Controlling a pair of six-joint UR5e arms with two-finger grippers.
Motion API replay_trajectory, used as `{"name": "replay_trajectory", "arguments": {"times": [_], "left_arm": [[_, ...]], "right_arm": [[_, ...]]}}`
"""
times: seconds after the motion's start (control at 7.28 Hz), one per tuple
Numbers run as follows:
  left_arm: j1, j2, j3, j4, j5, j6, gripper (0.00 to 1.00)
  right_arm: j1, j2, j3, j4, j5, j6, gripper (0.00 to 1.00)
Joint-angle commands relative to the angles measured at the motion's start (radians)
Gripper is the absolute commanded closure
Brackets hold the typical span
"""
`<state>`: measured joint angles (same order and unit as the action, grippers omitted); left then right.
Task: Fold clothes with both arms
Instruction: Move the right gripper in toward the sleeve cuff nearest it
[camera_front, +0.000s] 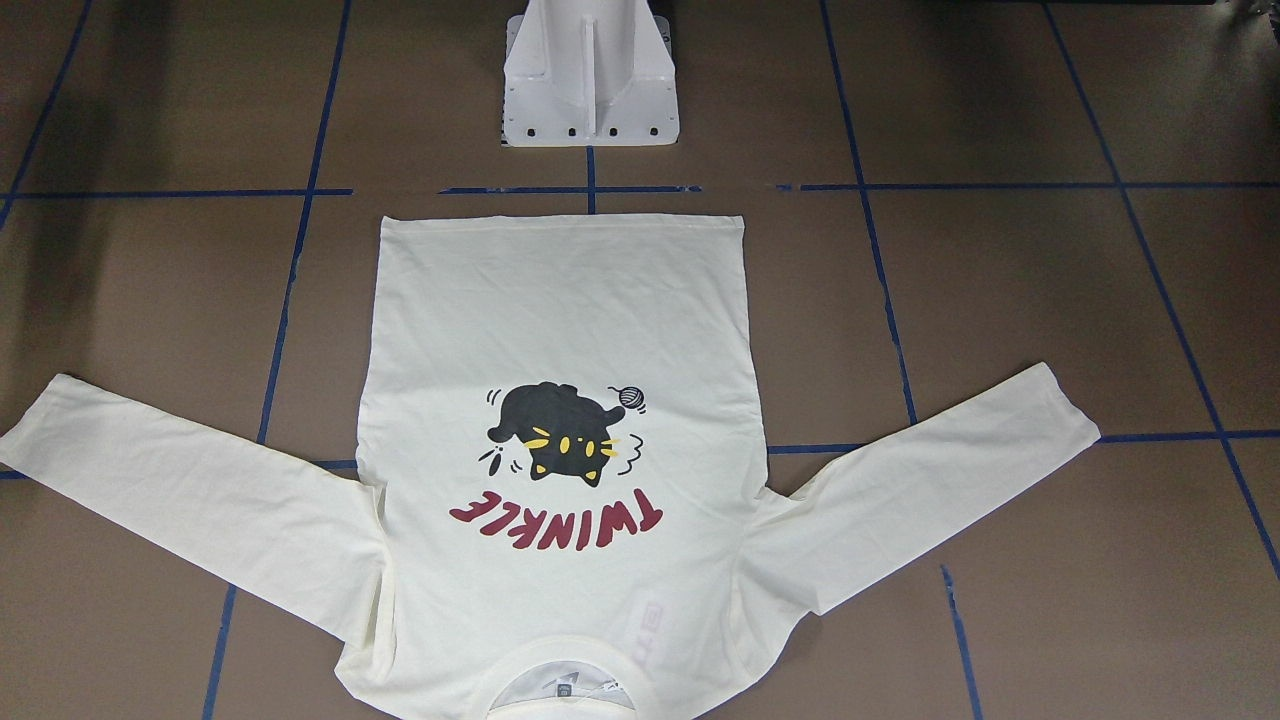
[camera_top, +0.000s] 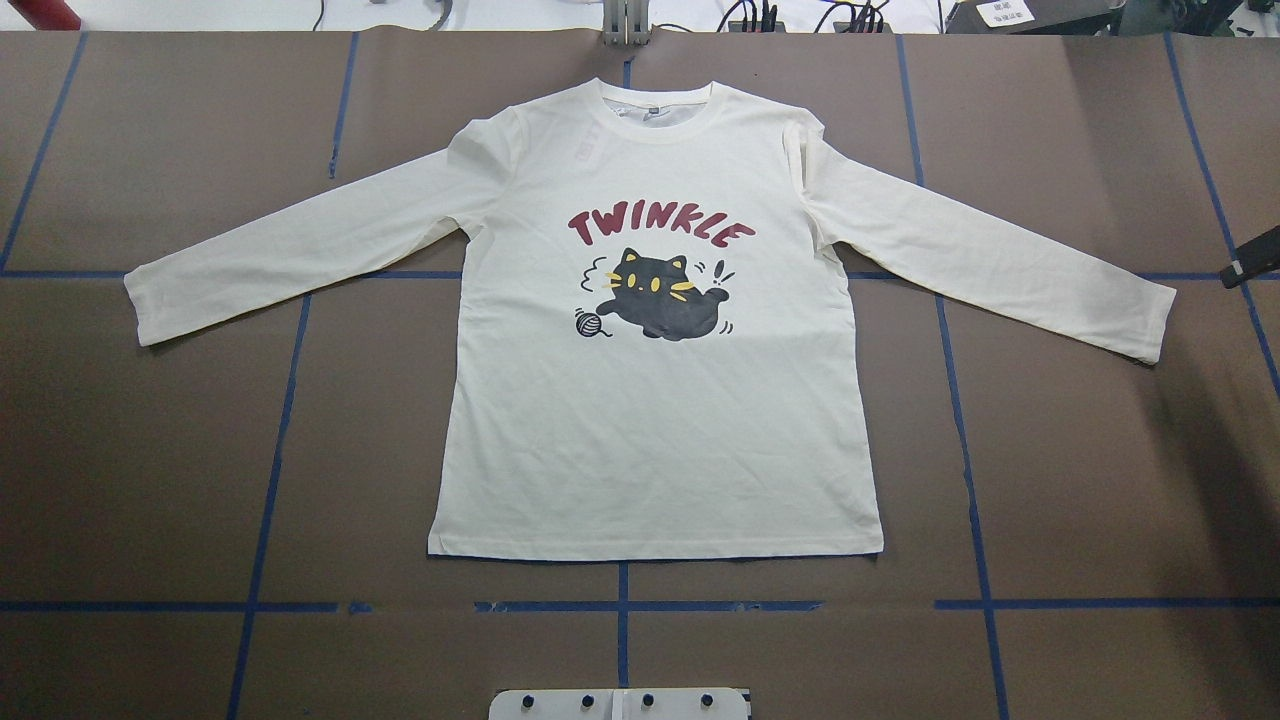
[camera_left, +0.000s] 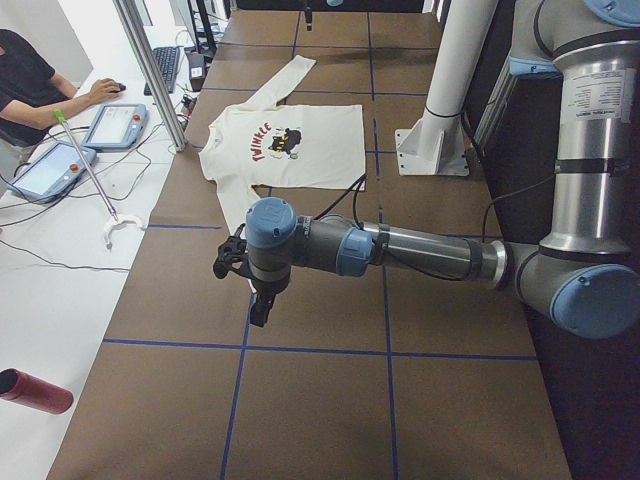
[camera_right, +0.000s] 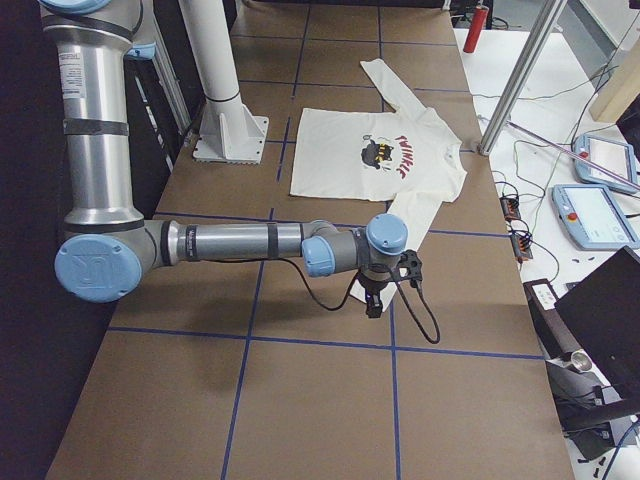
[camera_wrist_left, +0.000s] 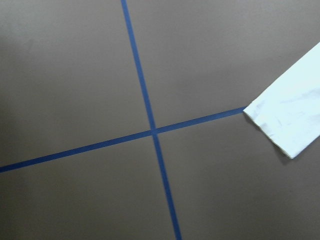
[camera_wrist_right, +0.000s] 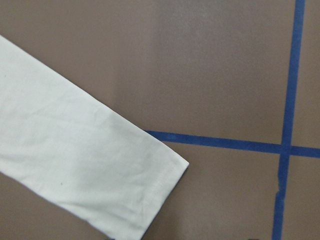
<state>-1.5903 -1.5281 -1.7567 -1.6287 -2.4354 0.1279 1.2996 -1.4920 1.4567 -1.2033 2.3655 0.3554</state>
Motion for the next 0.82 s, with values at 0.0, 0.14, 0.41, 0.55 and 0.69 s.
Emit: {"name": "replay_trajectory", "arguments": {"times": [0.0, 0.14, 0.41, 0.55, 0.69], "left_arm": [[0.001, 0.003, -0.001, -0.025, -0.011, -0.004, 0.0], [0.003, 0.003, 0.0, -0.023, -0.011, -0.005, 0.0], [0.003, 0.003, -0.001, -0.023, -0.011, -0.007, 0.0], [0.003, 0.003, -0.003, -0.023, -0.013, -0.005, 0.0], [0.003, 0.003, -0.003, -0.022, -0.011, -0.007, 0.0]], "right_arm": [[-0.089, 0.019, -0.187, 0.348, -0.058, 0.25, 0.19], [-0.095, 0.025, -0.194, 0.367, -0.058, 0.308, 0.21], [-0.1, 0.026, -0.206, 0.363, -0.077, 0.312, 0.3], [-0.114, 0.035, -0.211, 0.361, -0.089, 0.312, 0.34], [-0.118, 0.059, -0.226, 0.361, -0.112, 0.312, 0.34]]}}
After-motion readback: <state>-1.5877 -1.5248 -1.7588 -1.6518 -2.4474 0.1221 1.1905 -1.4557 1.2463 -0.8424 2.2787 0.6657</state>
